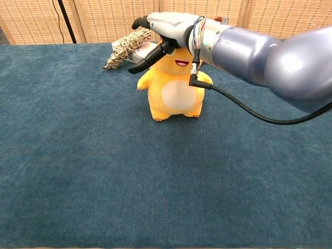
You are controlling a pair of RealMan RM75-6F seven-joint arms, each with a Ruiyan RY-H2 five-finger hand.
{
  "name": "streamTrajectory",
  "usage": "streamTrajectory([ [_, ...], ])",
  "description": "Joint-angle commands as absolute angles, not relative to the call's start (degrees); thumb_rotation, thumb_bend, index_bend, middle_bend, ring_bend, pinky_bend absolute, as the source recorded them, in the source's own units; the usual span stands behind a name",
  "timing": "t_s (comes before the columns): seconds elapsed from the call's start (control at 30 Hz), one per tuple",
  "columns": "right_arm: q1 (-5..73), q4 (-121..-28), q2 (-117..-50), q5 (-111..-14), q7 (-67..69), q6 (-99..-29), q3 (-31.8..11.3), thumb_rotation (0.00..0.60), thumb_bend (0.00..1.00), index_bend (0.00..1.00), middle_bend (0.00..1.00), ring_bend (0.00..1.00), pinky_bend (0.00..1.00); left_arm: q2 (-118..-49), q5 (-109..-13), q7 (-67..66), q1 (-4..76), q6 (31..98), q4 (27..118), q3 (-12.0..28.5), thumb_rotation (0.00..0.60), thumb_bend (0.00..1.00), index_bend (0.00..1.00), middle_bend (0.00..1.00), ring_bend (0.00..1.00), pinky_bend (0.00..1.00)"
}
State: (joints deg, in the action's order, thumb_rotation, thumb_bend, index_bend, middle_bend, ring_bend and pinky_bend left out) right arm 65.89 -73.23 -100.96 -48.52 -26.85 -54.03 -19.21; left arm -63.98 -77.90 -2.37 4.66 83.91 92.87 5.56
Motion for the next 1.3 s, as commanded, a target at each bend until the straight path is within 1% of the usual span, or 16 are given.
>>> streamTrajectory([
  [0.03, 65.6, -76.2, -99.0, -48.7, -27.2, -55.4, -20.8, 0.282, 0.0, 0.0, 0.0, 0.0, 0.0, -64.0, -77.9, -2.3, 4.7, 83.9, 92.8, 5.5, 0.6, 0.0, 0.0, 0.0, 0.0, 0.0],
  [0.17, 65.0, -80.7, -96.2, -49.1, -27.7, -57.5, -22.5, 0.28, 0.0, 0.0, 0.0, 0.0, 0.0, -63.9, -77.9, -2.1, 4.7, 83.8, 92.8, 5.6, 0.6, 0.0, 0.0, 0.0, 0.0, 0.0],
  [0.27, 63.7, -85.7, -92.8, -49.4, -28.6, -60.0, -23.5, 0.28, 0.0, 0.0, 0.0, 0.0, 0.0, -63.8, -78.1, -1.8, 4.6, 83.9, 92.8, 5.5, 0.6, 0.0, 0.0, 0.0, 0.0, 0.0],
  [0.33, 62.7, -88.1, -90.8, -49.7, -29.4, -61.4, -23.5, 0.281, 0.0, 0.0, 0.0, 0.0, 0.0, -63.7, -78.3, -1.7, 4.6, 83.9, 92.8, 5.4, 0.6, 0.0, 0.0, 0.0, 0.0, 0.0],
  [0.43, 59.9, -92.3, -86.7, -51.0, -31.4, -64.4, -22.0, 0.282, 0.0, 0.0, 0.0, 0.0, 0.0, -63.6, -78.7, -1.3, 4.5, 83.9, 92.7, 5.2, 0.6, 0.0, 0.0, 0.0, 0.0, 0.0],
  [0.6, 53.4, -97.1, -80.0, -55.0, -32.5, -70.4, -17.8, 0.283, 0.0, 0.0, 0.0, 0.0, 0.0, -63.5, -79.7, -0.9, 4.4, 84.1, 92.6, 4.7, 0.6, 0.0, 0.0, 0.0, 0.0, 0.0],
  [0.77, 45.8, -96.4, -75.6, -59.4, -32.0, -75.9, -11.4, 0.281, 0.0, 0.0, 0.0, 0.0, 0.0, -63.2, -81.3, -0.6, 4.2, 84.6, 92.3, 4.0, 0.6, 0.0, 0.0, 0.0, 0.0, 0.0],
  [1.0, 35.5, -93.2, -72.0, -65.5, -26.0, -81.2, -2.9, 0.277, 0.0, 0.0, 0.0, 0.0, 0.0, -63.2, -83.2, -0.2, 3.7, 85.6, 92.2, 3.2, 0.6, 0.0, 0.0, 0.0, 0.0, 0.0],
  [1.1, 31.3, -92.7, -70.5, -68.6, -24.2, -83.7, 0.8, 0.245, 0.0, 0.0, 0.0, 0.0, 0.0, -63.1, -83.9, 0.2, 3.5, 86.3, 92.1, 3.0, 0.6, 0.0, 0.0, 0.0, 0.0, 0.0],
  [1.17, 28.7, -92.5, -69.8, -70.3, -22.8, -85.3, 2.6, 0.232, 0.0, 0.0, 0.0, 0.0, 0.0, -63.1, -84.5, 0.5, 3.4, 86.6, 92.0, 2.8, 0.6, 0.0, 0.0, 0.0, 0.0, 0.0],
  [1.3, 24.6, -91.9, -69.4, -73.3, -19.9, -88.4, 4.7, 0.23, 0.0, 0.0, 0.0, 0.0, 0.0, -63.2, -85.2, 0.7, 3.3, 86.9, 91.7, 2.5, 0.6, 0.0, 0.0, 0.0, 0.0, 0.0],
])
